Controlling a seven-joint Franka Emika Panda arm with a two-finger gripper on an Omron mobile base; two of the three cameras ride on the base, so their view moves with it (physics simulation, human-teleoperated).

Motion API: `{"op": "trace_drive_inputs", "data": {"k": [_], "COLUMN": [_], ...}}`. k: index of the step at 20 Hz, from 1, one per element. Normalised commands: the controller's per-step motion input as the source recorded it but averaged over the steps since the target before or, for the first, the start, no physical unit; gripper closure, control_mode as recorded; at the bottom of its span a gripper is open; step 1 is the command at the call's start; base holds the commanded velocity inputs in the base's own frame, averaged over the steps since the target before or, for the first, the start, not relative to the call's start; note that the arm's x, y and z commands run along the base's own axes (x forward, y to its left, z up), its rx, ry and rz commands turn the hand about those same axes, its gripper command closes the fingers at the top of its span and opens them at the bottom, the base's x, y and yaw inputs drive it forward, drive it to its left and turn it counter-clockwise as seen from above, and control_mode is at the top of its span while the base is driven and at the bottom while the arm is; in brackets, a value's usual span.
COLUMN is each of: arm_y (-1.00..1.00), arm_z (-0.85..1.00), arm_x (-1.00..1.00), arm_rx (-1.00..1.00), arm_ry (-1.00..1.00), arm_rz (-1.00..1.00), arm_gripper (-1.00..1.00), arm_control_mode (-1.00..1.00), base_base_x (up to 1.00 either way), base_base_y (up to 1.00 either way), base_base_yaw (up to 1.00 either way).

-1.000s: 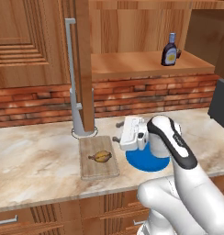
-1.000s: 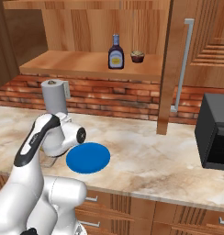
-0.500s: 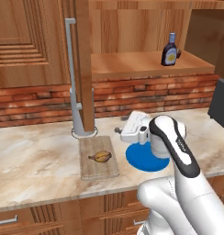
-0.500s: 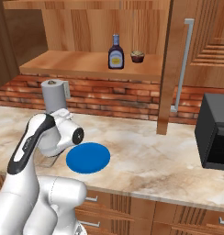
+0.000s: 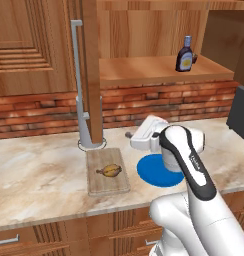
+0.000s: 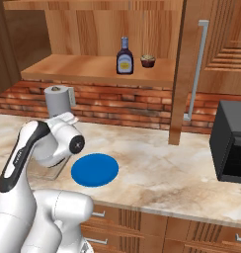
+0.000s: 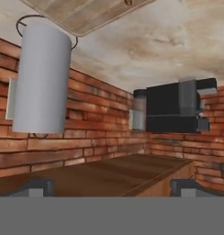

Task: Pick the chicken drumstick from the plate and place it on the cutting board. Then pick the condiment bottle from the cabinet and place it next to the cutting board.

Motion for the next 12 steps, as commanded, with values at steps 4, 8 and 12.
{"op": "trace_drive_inputs", "data": {"k": [4, 8, 12], "arm_y": [-0.10, -0.17, -0.20], "arm_z": [0.35, 0.36, 0.41], "arm_x": [0.00, 0.00, -0.01], "arm_rx": [0.03, 0.04, 0.05], "arm_ry": [0.00, 0.00, 0.00], "arm_rz": [-0.03, -0.03, -0.02], "arm_gripper": [-1.00, -1.00, -1.00], "arm_control_mode": [-1.00, -1.00, -1.00], "base_base_x": [0.00, 0.00, 0.00], "base_base_y": [0.00, 0.00, 0.00], "base_base_yaw": [0.00, 0.00, 0.00]}}
